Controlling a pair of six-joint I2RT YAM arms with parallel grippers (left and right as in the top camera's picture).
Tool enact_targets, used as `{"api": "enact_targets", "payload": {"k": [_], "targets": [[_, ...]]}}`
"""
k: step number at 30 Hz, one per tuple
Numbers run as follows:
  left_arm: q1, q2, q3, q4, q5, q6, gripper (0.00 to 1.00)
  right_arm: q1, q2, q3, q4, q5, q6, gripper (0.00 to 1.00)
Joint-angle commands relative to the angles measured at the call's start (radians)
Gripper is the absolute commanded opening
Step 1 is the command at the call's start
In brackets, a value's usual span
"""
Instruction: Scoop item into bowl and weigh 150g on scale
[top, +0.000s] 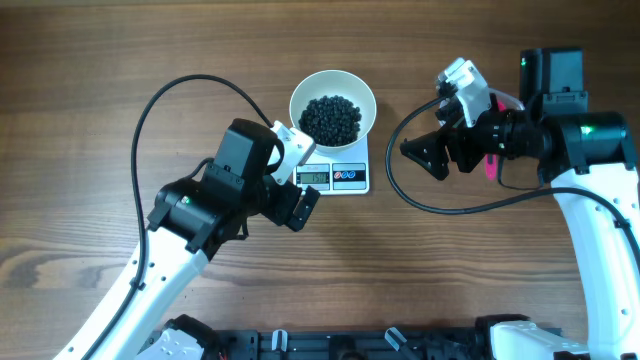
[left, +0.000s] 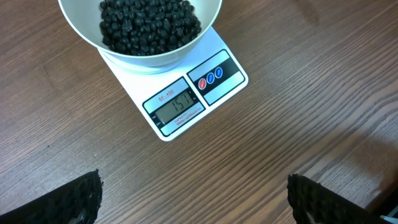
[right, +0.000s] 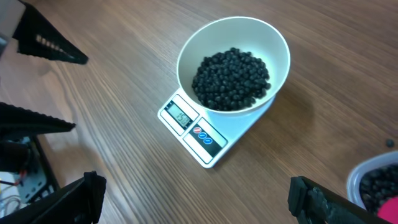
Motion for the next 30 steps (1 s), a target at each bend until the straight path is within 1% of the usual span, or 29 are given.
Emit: {"api": "enact_targets", "payload": {"k": [1,9,11,12,14,16,18,19,20,23,24,26,27,30], "targets": [[0.008,-0.013,0.009,0.002,0.015,0.016,1.00,0.001,-0.006,0.012,0.003,0.089,-0.021,1.00],[0.008,-0.013,0.009,0.002,0.015,0.016,1.00,-0.001,-0.014,0.012,0.003,0.148,-0.022,1.00],[0.008,-0.013,0.009,0.002,0.015,0.016,1.00,-0.001,-0.052,0.010,-0.010,0.172,-0.021,1.00],[0.008,-0.013,0.009,0.002,0.015,0.016,1.00,-0.001,-0.135,-0.023,0.011,0.223,-0.024,1.00],[0.008,-0.013,0.009,0.002,0.015,0.016,1.00,-0.001,-0.262,-0.124,0.098,0.267,-0.025,1.00],[0.008,-0.013,0.009,0.002,0.015,0.016,1.00,-0.001,-0.466,-0.359,0.274,0.293,-0.043,1.00],[0.008,-0.013,0.009,0.002,0.015,0.016,1.00,-0.001,-0.586,-0.496,0.374,0.291,-0.076,1.00],[0.008,-0.013,0.009,0.002,0.015,0.016,1.00,-0.005,-0.684,-0.609,0.459,0.290,-0.104,1.00],[0.008,-0.013,0.009,0.002,0.015,0.016,1.00,-0.018,-0.813,-0.748,0.581,0.293,-0.110,1.00],[0.008,-0.013,0.009,0.002,0.015,0.016,1.00,-0.039,-0.974,-0.911,0.727,0.294,-0.092,1.00],[0.008,-0.013,0.009,0.002,0.015,0.016,1.00,-0.044,-1.010,-0.946,0.761,0.298,-0.070,1.00],[0.008,-0.013,0.009,0.002,0.015,0.016,1.00,-0.053,-1.101,-1.030,0.833,0.360,0.110,1.00],[0.008,-0.013,0.009,0.002,0.015,0.016,1.00,-0.053,-1.131,-1.054,0.843,0.375,0.167,1.00],[0.008,-0.013,0.009,0.002,0.015,0.016,1.00,-0.053,-1.196,-1.089,0.841,0.431,0.275,1.00]]}}
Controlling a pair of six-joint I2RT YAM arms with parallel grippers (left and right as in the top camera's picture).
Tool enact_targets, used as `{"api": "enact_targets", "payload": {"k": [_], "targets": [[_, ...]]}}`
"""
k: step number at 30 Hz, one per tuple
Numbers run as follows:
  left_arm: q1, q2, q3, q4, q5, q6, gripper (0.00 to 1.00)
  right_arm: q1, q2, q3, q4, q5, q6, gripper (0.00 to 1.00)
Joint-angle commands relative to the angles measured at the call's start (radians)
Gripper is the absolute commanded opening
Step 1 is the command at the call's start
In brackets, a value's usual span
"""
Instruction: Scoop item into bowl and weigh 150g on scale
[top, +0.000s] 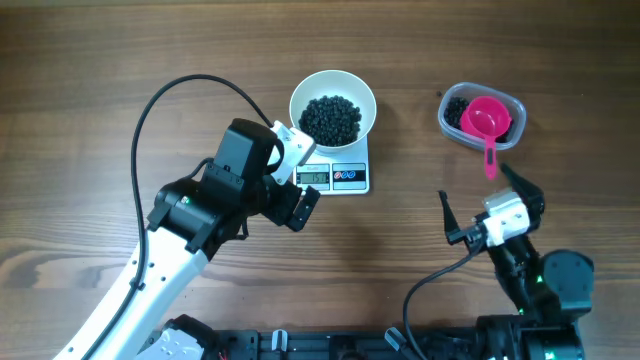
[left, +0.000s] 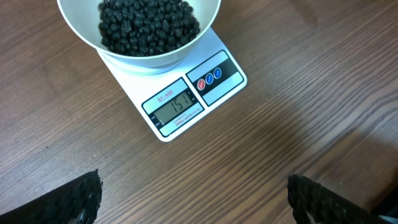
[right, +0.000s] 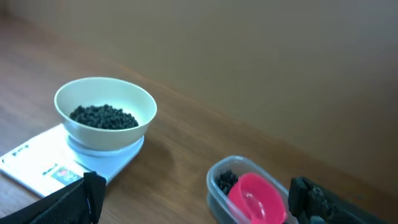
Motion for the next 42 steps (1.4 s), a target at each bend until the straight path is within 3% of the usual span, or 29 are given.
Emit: {"api": "enact_targets", "payload": {"k": [1,6,14,16,22,42], "targets": [[0.008,-0.012,0.008,0.002,0.012,0.016,1.00,-0.004,-0.069,-0.044,0.010,0.074,0.143,1.00],[0.008,-0.012,0.008,0.002,0.012,0.016,1.00,-0.004,-0.180,-0.152,0.087,0.135,0.212,1.00],[0.008,-0.012,0.008,0.002,0.012,0.016,1.00,-0.004,-0.220,-0.282,0.239,0.158,0.239,1.00],[0.008,-0.012,0.008,0.002,0.012,0.016,1.00,-0.004,-0.221,-0.327,0.318,0.201,0.308,1.00],[0.008,-0.012,0.008,0.002,0.012,0.016,1.00,-0.004,-0.221,-0.328,0.229,0.198,0.349,1.00],[0.008,-0.012,0.008,0.002,0.012,0.016,1.00,-0.004,-0.220,-0.328,0.231,0.206,0.354,1.00]]}}
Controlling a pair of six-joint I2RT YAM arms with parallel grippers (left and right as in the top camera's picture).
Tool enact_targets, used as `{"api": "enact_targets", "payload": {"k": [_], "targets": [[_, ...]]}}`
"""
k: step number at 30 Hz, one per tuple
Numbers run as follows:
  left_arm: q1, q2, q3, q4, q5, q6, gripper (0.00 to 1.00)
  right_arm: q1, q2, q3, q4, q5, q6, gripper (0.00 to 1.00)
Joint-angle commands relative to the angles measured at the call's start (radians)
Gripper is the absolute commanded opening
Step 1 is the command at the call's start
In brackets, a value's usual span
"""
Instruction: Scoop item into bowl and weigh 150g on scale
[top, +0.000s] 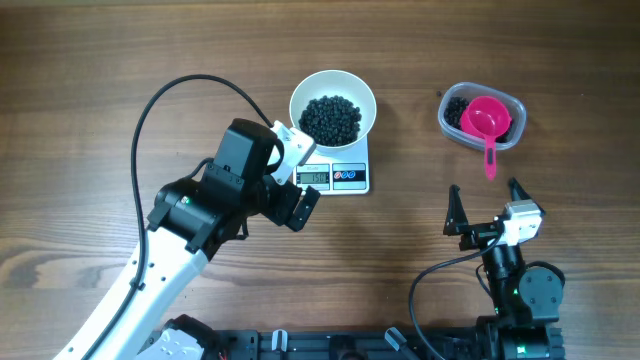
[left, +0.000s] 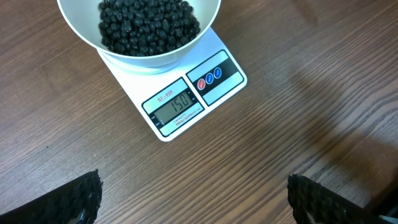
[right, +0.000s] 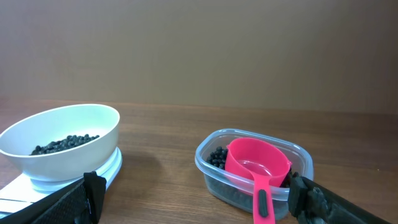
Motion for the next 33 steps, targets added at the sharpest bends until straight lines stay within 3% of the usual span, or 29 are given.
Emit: {"api": "enact_targets", "payload": {"k": [1,28,33], "targets": [[0.008,-0.012,0.008,0.003,0.012,0.016,1.00,-0.004,-0.012,-0.003,0.003,0.018,0.019,1.00],[0.008,-0.012,0.008,-0.011,0.012,0.016,1.00,-0.004,-0.012,-0.003,0.002,0.018,0.019,1.00],[0.027,-0.090,0.005,0.089,0.005,0.016,1.00,-0.004,-0.012,-0.003,0.002,0.018,0.019,1.00]]}}
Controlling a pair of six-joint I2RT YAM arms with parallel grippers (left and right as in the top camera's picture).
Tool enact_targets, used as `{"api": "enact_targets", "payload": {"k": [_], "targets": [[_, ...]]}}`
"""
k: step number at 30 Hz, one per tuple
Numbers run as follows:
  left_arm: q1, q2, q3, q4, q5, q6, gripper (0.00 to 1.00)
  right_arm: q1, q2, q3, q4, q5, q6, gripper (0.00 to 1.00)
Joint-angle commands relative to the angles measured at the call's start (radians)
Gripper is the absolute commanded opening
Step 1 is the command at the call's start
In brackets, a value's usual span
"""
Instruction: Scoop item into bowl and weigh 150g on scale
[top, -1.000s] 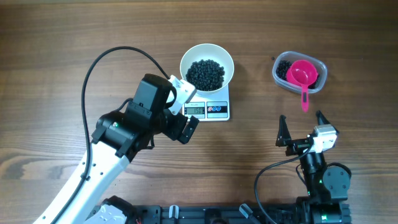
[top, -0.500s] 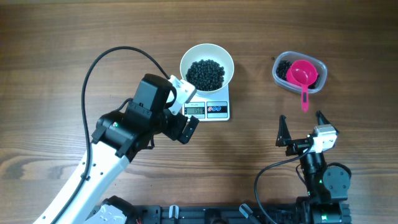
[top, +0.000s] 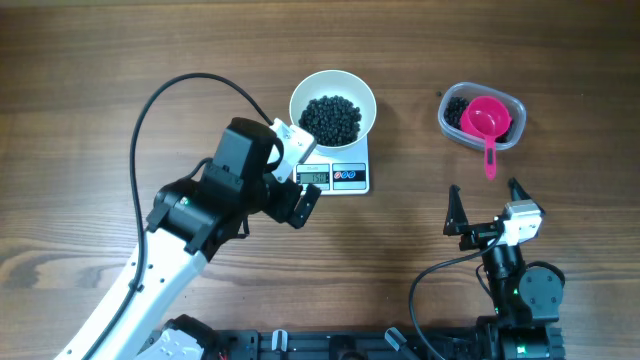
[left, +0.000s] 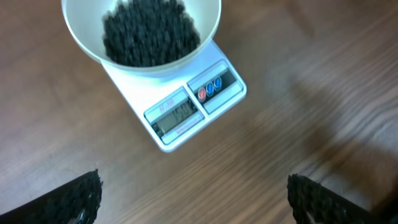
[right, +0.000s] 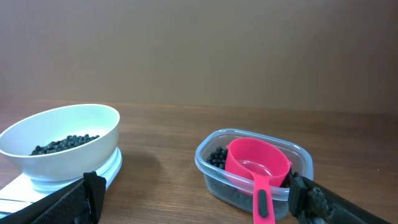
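A white bowl (top: 297, 100) of small black beans (top: 332, 118) stands on the white scale (top: 345, 177); its display is too blurred to read in the left wrist view. My left gripper (top: 303, 206) hangs open just in front of the scale's left corner, with bare wood between its fingers (left: 74, 198). The pink scoop (top: 484, 121) rests in a clear container (top: 446, 122) of beans at the right. My right gripper (top: 485, 208) sits low near the front edge, open, facing the container (right: 249, 186) and the scoop (right: 258, 163).
A black cable (top: 190, 85) loops from the left arm across the wood left of the bowl. The scoop's handle (top: 489, 160) sticks out over the container's near rim towards the right gripper. One loose bean (right: 380, 169) lies at the far right.
The left wrist view has gone blurred and the scale sits slightly smaller in it, so the left gripper has shifted a little away from the scale. The right arm has not moved.
First my right gripper hung open over the container beside the bowl, the scale reading 151. A second later it was back near the front edge, the scoop lying in the container. Then it sat low and level, the scale reading 150. Now the left gripper shifts.
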Motion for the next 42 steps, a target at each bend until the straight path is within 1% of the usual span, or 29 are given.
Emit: {"api": "enact_targets", "payload": {"k": [1,3,6,8,10,12,16,18,22,25,28,30,32,42], "targets": [[0.056,-0.137,0.003,0.089,0.004,0.015,1.00,-0.004,-0.012,-0.003,0.002,0.018,0.019,1.00],[0.145,-0.242,-0.017,0.148,0.008,0.009,1.00,-0.004,-0.012,-0.003,0.002,0.018,0.019,1.00],[0.311,-0.399,-0.092,0.232,0.069,0.008,1.00,-0.004,-0.012,-0.003,0.002,0.018,0.019,1.00],[0.413,-0.489,-0.174,0.314,0.076,-0.044,1.00,-0.004,-0.011,-0.003,0.002,0.018,0.019,1.00],[0.534,-0.610,-0.323,0.451,0.076,-0.171,1.00,-0.004,-0.011,-0.003,0.002,0.018,0.019,1.00],[0.613,-0.727,-0.490,0.583,0.076,-0.264,1.00,-0.004,-0.011,-0.003,0.002,0.018,0.019,1.00],[0.706,-0.965,-0.834,0.863,0.074,-0.367,1.00,-0.004,-0.011,-0.003,0.002,0.018,0.019,1.00],[0.725,-1.062,-0.953,0.943,0.071,-0.409,1.00,-0.004,-0.011,-0.003,0.002,0.018,0.019,1.00],[0.725,-1.181,-1.046,0.957,0.052,-0.409,1.00,-0.004,-0.011,-0.003,0.002,0.018,0.019,1.00],[0.713,-1.179,-1.053,0.928,0.021,-0.409,1.00,-0.004,-0.011,-0.003,0.002,0.018,0.019,1.00],[0.679,-1.179,-1.053,0.859,-0.023,-0.409,1.00,-0.004,-0.011,-0.003,0.002,0.018,0.019,1.00],[0.658,-1.179,-1.053,0.797,-0.026,-0.409,1.00,-0.004,-0.011,-0.003,0.003,0.018,0.019,1.00],[0.652,-1.179,-1.053,0.728,-0.022,-0.454,1.00,-0.004,-0.011,-0.003,0.002,0.018,0.019,1.00],[0.634,-1.179,-1.053,0.732,-0.026,-0.460,1.00,-0.004,-0.011,-0.003,0.002,0.018,0.019,1.00]]}}
